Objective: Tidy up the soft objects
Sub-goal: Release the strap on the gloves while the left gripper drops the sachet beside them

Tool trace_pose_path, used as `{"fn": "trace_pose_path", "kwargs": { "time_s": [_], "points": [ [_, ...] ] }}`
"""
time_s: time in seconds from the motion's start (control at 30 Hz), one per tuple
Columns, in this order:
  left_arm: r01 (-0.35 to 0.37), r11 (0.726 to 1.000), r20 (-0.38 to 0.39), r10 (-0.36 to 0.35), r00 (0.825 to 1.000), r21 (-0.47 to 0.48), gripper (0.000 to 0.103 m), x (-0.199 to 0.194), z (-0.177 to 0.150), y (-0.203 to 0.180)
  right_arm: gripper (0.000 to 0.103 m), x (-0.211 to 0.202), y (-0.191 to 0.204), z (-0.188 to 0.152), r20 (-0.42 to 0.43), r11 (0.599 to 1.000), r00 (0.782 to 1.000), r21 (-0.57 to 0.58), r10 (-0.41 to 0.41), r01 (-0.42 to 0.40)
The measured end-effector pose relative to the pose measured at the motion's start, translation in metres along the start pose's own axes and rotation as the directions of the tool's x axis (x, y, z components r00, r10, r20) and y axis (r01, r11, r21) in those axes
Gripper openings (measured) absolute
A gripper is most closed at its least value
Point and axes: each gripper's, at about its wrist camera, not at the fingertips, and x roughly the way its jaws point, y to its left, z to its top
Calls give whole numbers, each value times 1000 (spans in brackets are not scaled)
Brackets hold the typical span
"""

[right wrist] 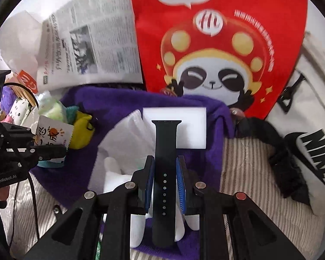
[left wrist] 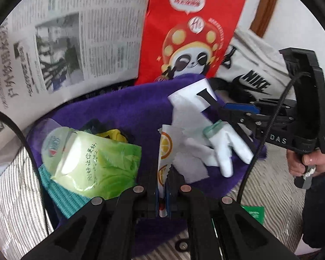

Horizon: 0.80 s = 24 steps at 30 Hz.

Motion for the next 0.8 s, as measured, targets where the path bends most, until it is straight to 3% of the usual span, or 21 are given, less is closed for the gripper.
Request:
{"fn": "trace_pose_path", "kwargs": {
  "time_s": [0.7, 0.8],
  "points": [
    [-76, 996, -72, 78, 994, 36, 9, 29, 0, -8, 22, 35, 2, -6, -37, 999, 999, -35, 14, -15],
    [-82, 995, -85, 86, 993, 52, 12, 30, -1, -12, 28, 32, -1, -5, -40, 999, 999, -19, 29, -30]
  ]
}}
